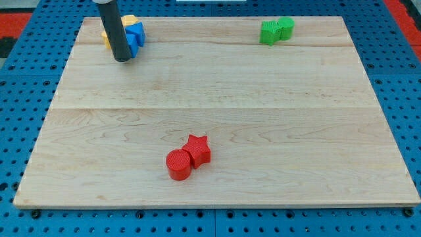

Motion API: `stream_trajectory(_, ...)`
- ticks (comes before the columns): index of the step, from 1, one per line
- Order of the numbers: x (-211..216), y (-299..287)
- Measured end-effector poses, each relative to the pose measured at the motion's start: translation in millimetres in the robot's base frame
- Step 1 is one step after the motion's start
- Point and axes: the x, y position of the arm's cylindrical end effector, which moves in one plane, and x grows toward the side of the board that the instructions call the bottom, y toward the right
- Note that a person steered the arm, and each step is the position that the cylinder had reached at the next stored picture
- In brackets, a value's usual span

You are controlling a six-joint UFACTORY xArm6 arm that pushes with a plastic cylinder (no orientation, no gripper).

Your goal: Separate the green star from the green circle

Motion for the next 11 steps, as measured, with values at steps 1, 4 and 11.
stream_trajectory(1, 53.4, 62.1)
stream_trajectory(4, 15.3, 344.2)
stream_trajectory(11, -96.6, 197.1)
